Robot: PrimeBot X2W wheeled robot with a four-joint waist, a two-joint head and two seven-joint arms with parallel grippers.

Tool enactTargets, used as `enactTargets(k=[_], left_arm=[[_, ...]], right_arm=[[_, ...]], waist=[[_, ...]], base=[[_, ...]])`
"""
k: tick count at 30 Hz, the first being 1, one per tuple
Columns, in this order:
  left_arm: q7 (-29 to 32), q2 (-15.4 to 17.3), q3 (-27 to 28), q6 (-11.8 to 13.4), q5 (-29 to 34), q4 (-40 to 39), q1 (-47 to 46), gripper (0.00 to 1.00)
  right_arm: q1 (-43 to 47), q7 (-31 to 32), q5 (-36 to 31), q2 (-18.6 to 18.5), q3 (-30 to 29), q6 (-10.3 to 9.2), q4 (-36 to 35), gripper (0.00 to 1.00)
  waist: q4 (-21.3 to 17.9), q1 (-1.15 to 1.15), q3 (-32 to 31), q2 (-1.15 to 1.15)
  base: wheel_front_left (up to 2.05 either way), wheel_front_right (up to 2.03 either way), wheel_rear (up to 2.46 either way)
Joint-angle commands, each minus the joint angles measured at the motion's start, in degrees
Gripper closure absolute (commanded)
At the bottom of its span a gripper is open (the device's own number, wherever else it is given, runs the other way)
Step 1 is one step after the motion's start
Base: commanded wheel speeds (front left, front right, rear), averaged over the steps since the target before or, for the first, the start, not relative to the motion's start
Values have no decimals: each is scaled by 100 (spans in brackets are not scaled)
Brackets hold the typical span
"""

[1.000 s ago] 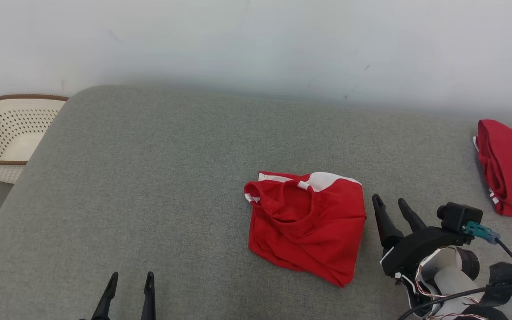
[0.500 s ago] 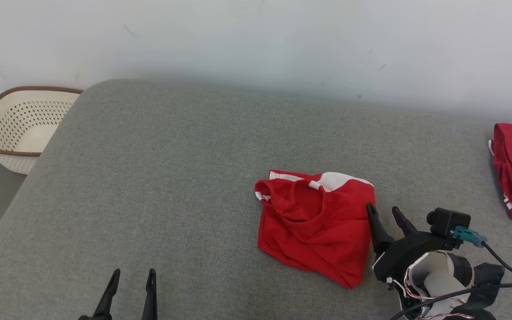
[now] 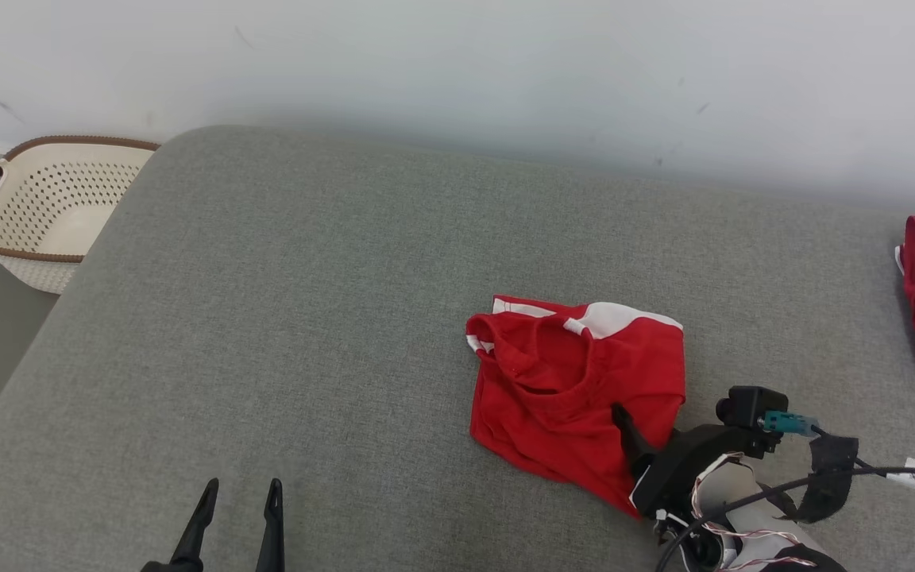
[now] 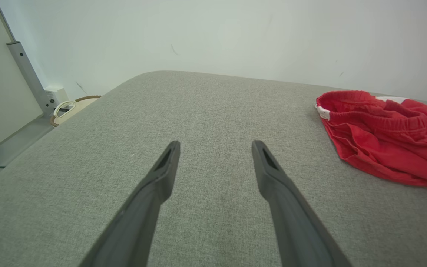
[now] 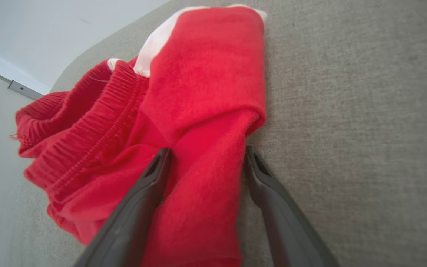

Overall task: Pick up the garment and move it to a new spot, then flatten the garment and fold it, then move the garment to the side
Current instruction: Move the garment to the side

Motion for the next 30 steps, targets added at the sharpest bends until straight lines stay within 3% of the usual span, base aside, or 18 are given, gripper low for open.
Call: enactTargets(k=[1,2,3,4,17,30], left_arm=[[-31,-17,17,-32,51,13,-53,0],[-31,-20,20,-34,50,16,-55,0],[-31,-23,22,-29,49,21,-55,0],[-31,-25,28,-24,48,25,-55,0],[-31,-57,103,-8,24,3,0,0],[-31,-91,128,-30,60,-99,-117,0]], right_arm=[[-42,117,109,37,120,1,17,0],[-26,153,184,42,170,1,9,0],[-30,183,246,39,229,1,-4,64],[-42,185,297,19,290,1,-27,97],[-442,-285,193,-561,1021,1,-118,100],[-1421,-322,-143,-1598,1704,1,-309,100]], waist=[[34,0,22,0],[44,0,25,0],[52,0,27,0],[57,0,28,0],[-126,0,18,0],[-635,0,319,0]], base=[[0,0,0],[0,0,0],[0,0,0],[0,0,0],[0,0,0],[0,0,0]])
